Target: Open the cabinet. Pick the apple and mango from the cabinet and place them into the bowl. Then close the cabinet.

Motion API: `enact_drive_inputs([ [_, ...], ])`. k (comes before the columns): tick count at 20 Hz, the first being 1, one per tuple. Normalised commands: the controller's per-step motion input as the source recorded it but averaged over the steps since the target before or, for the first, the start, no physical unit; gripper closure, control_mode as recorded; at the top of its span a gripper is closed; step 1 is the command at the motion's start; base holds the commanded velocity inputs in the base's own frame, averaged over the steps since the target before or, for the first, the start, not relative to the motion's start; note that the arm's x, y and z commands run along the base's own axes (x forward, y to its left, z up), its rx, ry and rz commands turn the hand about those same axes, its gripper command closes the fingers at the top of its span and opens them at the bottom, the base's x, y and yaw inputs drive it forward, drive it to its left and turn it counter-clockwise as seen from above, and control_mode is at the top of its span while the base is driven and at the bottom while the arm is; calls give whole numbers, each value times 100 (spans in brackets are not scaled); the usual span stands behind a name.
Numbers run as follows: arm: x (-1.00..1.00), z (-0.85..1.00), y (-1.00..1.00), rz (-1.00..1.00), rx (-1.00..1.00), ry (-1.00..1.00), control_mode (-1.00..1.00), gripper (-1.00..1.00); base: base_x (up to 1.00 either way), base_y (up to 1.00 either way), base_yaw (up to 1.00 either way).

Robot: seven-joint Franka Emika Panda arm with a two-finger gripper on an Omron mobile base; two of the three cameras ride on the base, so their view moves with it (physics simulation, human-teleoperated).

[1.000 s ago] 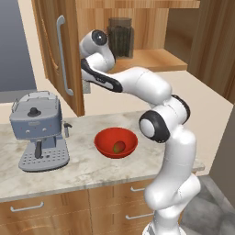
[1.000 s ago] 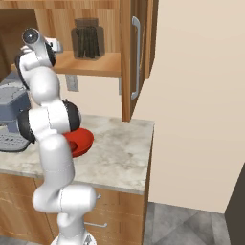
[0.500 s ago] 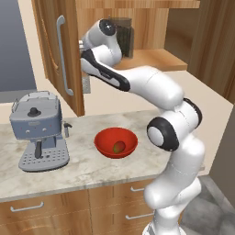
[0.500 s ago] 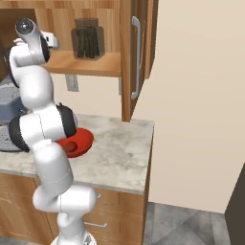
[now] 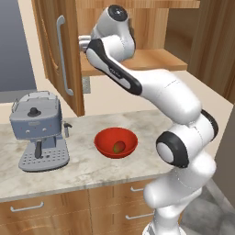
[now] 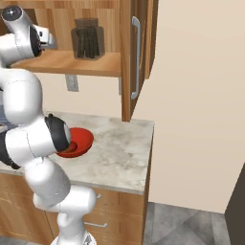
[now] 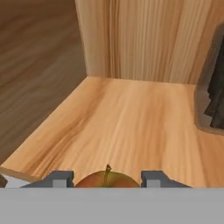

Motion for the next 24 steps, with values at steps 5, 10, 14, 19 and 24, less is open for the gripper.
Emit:
enact_drive_inputs([
  [5, -92, 0, -44, -4, 0, 13, -100, 100, 0, 0, 0],
  [10, -68, -10, -51, 0, 0, 11, -100, 100, 0, 0, 0],
  [14, -19, -34, -39, 0, -1, 6, -100, 100, 0, 0, 0],
  [19, -9, -64, -26, 0, -6, 10, -100, 100, 0, 0, 0],
  [24, -7, -72, -22, 0, -8, 8, -100, 100, 0, 0, 0],
])
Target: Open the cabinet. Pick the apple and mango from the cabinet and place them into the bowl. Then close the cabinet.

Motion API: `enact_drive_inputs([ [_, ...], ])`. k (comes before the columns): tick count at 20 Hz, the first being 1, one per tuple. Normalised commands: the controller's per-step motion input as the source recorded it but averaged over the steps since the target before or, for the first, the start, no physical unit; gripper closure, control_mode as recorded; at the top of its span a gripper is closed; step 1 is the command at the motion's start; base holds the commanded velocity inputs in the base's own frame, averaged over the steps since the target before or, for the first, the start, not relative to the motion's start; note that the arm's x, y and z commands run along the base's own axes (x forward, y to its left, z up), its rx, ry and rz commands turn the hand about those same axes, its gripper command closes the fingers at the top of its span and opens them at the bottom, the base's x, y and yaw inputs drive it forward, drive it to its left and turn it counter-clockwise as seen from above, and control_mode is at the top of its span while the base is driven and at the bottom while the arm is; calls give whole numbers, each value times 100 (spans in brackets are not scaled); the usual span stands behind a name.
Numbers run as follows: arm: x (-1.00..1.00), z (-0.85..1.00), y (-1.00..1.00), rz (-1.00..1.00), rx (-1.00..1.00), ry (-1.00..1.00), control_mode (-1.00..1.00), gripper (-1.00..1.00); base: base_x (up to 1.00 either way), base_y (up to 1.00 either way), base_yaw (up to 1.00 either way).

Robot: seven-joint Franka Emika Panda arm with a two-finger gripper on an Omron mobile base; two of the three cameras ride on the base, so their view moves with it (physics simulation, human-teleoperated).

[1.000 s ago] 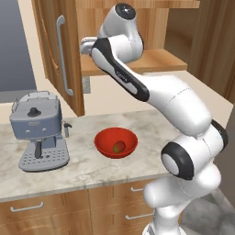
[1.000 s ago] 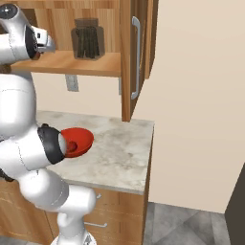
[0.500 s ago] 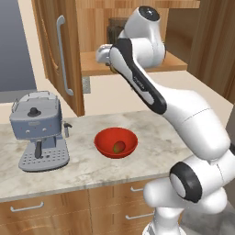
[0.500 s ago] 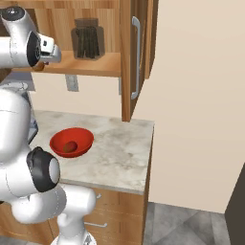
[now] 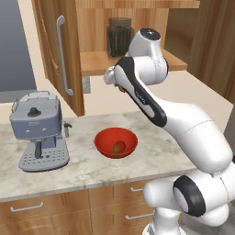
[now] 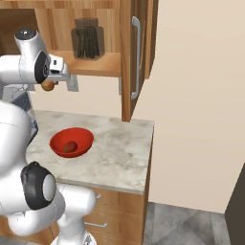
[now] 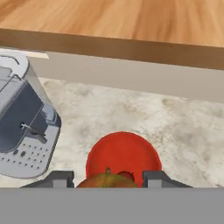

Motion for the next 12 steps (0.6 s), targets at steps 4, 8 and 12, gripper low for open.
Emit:
enact_drive_inputs([
  [4, -1, -75, -9, 0, -8, 1, -100, 100, 0, 0, 0],
  [8, 0, -66, 0, 0, -8, 0, -100, 100, 0, 0, 0],
  [12, 1, -61, 0, 0, -5, 0, -100, 100, 0, 0, 0],
])
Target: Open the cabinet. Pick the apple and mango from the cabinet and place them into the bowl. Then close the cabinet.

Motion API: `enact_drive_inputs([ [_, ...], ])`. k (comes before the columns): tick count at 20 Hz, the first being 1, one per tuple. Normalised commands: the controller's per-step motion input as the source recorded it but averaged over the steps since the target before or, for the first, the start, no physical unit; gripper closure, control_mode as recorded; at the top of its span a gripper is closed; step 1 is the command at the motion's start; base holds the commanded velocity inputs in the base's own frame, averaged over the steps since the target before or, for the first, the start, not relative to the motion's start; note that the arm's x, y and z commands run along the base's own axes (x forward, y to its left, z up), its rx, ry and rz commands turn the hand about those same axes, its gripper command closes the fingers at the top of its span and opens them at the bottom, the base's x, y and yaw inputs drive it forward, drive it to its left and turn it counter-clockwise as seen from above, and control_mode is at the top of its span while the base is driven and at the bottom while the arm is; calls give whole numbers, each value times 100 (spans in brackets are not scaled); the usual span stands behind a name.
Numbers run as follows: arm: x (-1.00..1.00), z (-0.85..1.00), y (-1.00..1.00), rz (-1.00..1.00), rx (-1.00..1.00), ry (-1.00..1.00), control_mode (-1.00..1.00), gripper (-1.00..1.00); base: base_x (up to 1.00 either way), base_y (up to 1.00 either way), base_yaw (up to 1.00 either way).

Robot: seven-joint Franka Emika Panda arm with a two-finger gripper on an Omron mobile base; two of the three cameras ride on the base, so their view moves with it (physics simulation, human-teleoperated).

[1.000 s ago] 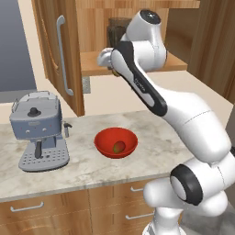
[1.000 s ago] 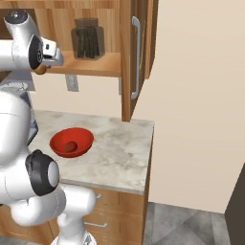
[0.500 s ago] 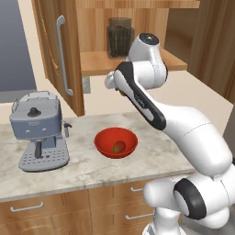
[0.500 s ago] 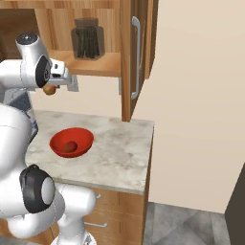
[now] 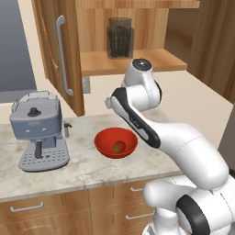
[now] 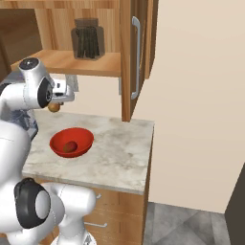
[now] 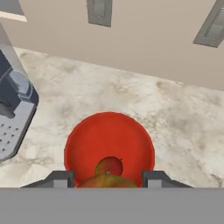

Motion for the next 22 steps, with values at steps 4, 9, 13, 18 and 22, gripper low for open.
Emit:
enact_drive_inputs([
  [4, 7, -53, 0, 0, -3, 0, -100, 100, 0, 0, 0],
  [9, 13, -43, 0, 0, 0, 0, -100, 100, 0, 0, 0],
  [13, 14, -41, 0, 0, 0, 0, -100, 100, 0, 0, 0],
  [18, 6, -37, 0, 0, 0, 0, -100, 100, 0, 0, 0],
  [22, 1, -32, 0, 0, 0, 0, -100, 100, 0, 0, 0],
])
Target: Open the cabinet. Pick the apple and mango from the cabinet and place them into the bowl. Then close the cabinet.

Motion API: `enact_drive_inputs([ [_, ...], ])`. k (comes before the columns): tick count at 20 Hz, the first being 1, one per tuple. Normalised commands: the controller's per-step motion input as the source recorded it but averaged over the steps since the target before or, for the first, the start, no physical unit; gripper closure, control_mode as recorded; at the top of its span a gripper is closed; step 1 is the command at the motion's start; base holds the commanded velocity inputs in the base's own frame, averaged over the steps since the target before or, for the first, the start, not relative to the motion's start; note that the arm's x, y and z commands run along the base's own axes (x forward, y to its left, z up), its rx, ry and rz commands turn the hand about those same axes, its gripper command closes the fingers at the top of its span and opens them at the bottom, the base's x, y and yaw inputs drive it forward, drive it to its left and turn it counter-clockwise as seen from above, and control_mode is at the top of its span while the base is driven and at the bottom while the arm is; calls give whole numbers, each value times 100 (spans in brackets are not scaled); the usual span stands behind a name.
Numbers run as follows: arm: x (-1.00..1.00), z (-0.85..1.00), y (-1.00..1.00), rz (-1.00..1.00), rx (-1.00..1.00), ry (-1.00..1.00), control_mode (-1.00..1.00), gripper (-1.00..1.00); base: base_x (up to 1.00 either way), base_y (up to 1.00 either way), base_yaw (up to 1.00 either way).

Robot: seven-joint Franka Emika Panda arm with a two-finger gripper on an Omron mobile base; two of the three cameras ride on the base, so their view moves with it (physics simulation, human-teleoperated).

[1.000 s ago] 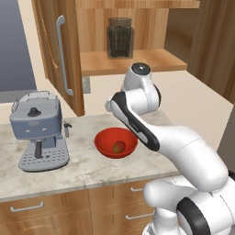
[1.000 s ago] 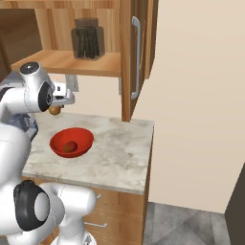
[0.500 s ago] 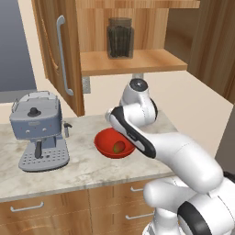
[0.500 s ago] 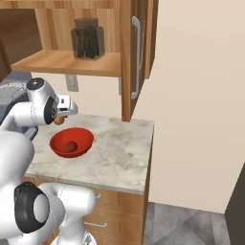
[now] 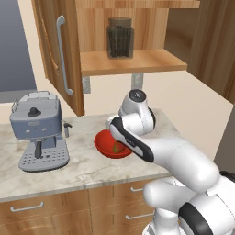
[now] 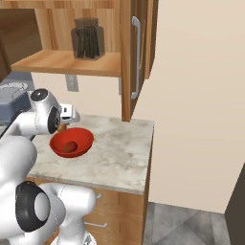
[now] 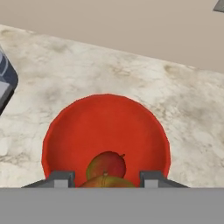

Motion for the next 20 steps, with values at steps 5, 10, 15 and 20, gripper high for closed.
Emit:
enact_drive_inputs([
  [5, 0, -32, 0, 0, 0, 0, -100, 100, 0, 0, 0],
  [10, 10, -32, 0, 0, 0, 0, -100, 100, 0, 0, 0],
  [15, 21, -26, 5, 0, 0, 0, -100, 100, 0, 0, 0],
  [20, 25, -15, 13, -1, 0, 2, -100, 100, 0, 0, 0],
])
